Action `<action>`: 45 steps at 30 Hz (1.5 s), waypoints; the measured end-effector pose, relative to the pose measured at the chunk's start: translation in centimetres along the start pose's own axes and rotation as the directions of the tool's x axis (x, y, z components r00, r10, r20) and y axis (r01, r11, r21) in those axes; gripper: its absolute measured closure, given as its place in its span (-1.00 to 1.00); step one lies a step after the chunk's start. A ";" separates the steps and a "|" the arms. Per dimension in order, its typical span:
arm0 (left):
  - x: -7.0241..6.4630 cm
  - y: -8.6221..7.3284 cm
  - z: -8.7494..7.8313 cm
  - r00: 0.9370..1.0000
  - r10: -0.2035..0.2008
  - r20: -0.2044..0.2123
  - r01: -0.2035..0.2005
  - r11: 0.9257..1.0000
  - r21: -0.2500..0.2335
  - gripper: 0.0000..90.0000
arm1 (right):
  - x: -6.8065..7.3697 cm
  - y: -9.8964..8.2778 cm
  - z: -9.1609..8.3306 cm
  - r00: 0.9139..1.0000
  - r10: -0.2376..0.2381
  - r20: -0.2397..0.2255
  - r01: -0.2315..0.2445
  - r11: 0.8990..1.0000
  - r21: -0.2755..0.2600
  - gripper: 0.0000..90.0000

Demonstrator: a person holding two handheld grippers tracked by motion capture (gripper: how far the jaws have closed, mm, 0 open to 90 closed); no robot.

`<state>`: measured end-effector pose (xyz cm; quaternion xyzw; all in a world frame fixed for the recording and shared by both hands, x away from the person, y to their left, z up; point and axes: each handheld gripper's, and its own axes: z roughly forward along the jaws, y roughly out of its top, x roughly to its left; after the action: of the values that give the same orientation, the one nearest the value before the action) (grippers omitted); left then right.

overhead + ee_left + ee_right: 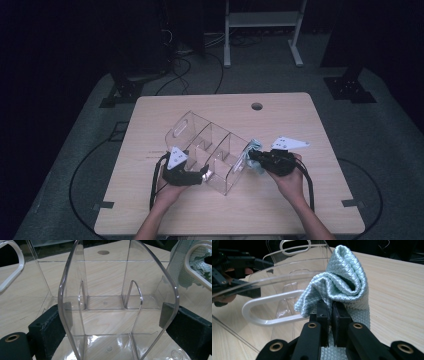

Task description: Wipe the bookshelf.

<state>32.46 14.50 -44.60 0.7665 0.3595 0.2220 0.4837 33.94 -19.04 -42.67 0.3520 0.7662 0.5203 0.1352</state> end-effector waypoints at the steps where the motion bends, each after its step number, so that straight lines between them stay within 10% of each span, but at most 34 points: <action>1: 0.0 0.0 0.0 1.000 0.000 0.001 0.000 1.000 0.000 -0.84 | 0.0 0.1 0.0 1.000 0.000 -0.001 0.000 1.000 0.002 0.89; 10: 0.0 0.0 0.0 1.000 -0.001 0.000 0.001 1.000 0.000 -0.84 | 1.8 1.4 -1.1 0.998 -0.059 -0.031 0.058 0.998 -0.034 0.89; 21: -0.1 0.0 0.2 1.000 0.000 0.000 0.000 1.000 -0.001 -0.85 | -0.5 3.6 -1.3 1.000 0.000 0.011 0.001 0.999 -0.037 0.88; 31: -0.2 0.1 0.2 1.000 -0.002 -0.007 0.002 1.000 0.003 -0.85 | 2.6 4.1 -1.4 0.994 -0.093 -0.057 0.092 0.996 -0.018 0.89; 37: -0.3 0.1 0.2 1.000 0.005 -0.004 -0.005 1.000 0.001 -0.85 | 0.4 4.4 -1.1 0.999 -0.010 -0.043 0.009 1.000 -0.013 0.89; 45: -0.2 0.0 0.2 1.000 -0.002 -0.014 0.002 1.000 0.001 -0.86 | 4.9 3.7 -1.2 0.986 -0.090 -0.143 0.090 0.996 -0.008 0.89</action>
<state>32.48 14.20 -44.68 0.7649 0.3638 0.2269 0.4808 31.26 -15.76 -38.06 0.2789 0.7886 0.5381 0.1034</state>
